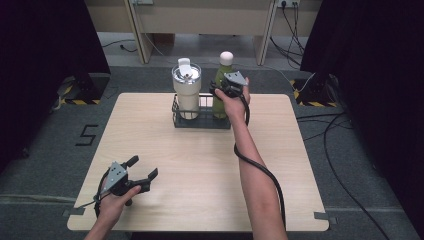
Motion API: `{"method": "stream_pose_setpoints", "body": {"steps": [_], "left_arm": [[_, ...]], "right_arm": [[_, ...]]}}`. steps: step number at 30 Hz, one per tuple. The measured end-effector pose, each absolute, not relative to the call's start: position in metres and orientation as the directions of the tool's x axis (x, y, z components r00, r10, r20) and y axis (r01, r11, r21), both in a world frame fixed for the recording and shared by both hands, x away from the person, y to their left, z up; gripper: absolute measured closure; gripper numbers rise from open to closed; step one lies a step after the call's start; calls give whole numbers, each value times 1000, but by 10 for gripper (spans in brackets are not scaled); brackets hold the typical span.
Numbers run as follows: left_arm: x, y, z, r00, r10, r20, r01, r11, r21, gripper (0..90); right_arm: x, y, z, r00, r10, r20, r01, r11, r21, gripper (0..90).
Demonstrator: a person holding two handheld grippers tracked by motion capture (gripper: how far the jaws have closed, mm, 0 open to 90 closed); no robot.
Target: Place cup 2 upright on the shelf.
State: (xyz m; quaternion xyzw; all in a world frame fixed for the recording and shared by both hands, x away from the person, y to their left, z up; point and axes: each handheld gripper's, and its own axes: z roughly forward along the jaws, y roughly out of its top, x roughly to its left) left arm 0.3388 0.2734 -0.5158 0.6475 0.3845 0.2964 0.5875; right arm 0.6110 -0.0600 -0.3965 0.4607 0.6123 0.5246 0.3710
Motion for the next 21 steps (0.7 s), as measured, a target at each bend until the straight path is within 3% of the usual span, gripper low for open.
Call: {"method": "stream_pose_setpoints", "body": {"steps": [21], "left_arm": [[339, 273, -516, 533, 844, -65, 148, -18, 989, 85]], "right_arm": [[609, -56, -400, -322, 946, 27, 185, 35, 982, 143]]}}
